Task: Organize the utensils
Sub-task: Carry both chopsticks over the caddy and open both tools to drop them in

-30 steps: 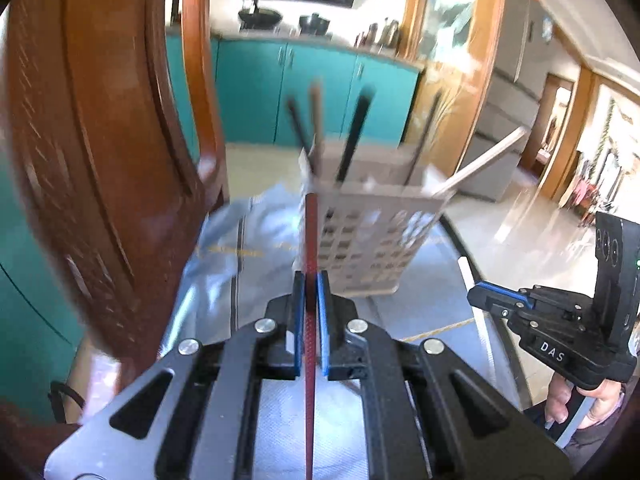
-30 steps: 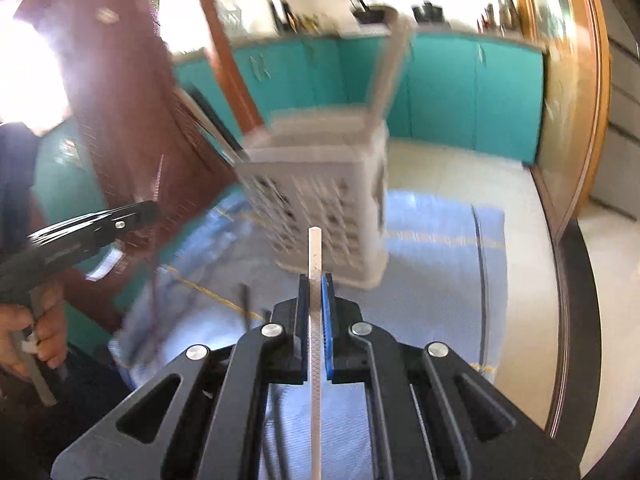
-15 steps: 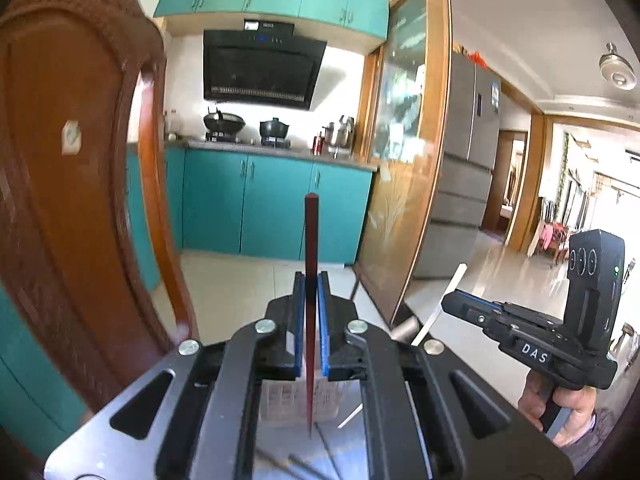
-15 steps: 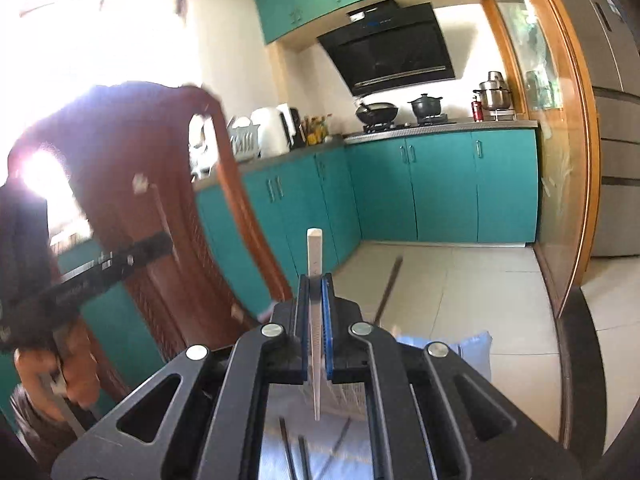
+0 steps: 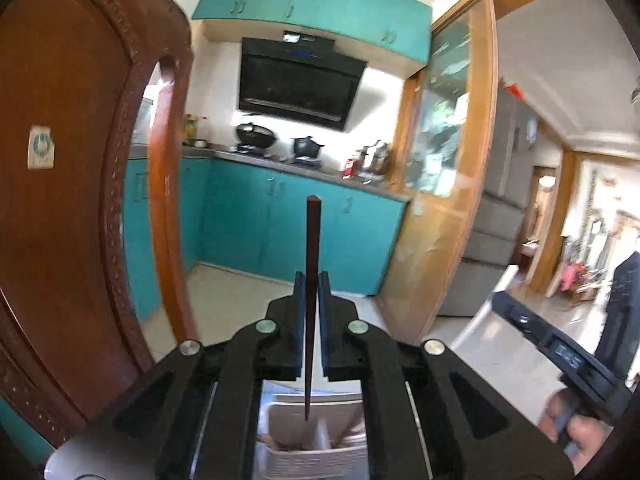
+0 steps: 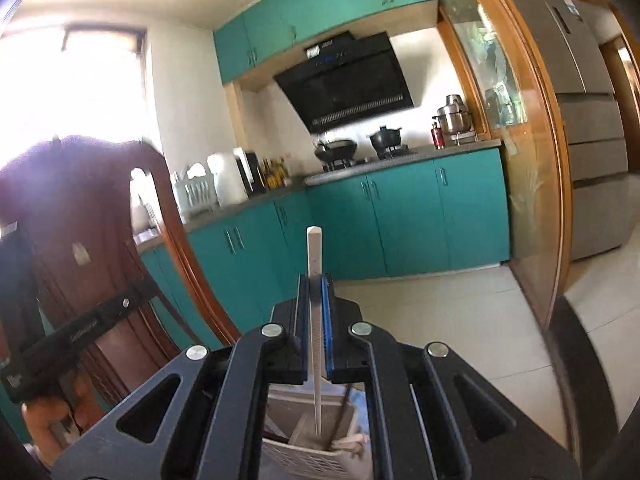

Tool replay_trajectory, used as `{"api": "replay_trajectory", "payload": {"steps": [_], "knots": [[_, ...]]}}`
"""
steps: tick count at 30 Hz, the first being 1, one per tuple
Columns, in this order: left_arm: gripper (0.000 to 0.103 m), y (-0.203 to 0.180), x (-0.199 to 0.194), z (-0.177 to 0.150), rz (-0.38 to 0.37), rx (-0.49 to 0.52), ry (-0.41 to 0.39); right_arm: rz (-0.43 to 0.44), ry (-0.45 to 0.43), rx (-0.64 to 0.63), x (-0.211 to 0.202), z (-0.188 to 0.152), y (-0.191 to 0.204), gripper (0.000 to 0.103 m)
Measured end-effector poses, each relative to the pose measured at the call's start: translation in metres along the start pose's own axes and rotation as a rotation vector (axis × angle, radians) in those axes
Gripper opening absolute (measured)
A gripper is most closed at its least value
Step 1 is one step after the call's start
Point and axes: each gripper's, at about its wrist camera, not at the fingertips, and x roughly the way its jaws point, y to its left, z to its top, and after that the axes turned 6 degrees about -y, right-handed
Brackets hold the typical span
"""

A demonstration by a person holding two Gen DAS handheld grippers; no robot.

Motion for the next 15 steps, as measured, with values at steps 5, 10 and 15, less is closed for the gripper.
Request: {"api": "replay_trajectory", "payload": {"steps": [5, 10, 15], "knots": [[0.007, -0.003, 0.029, -0.029, 0.032, 0.052, 0.11, 0.004, 0.092, -0.043, 0.023, -0.03, 0.008, 0.007], [0.008, 0.001, 0.026, -0.037, 0.036, 0.047, 0.135, 0.011, 0.082, -0.081, 0.013, -0.035, 0.018, 0.025], [0.018, 0.004, 0.0, -0.037, 0.015, 0.062, 0.084, 0.112, 0.007, -0.122, -0.035, -0.033, 0.038, 0.027]]}}
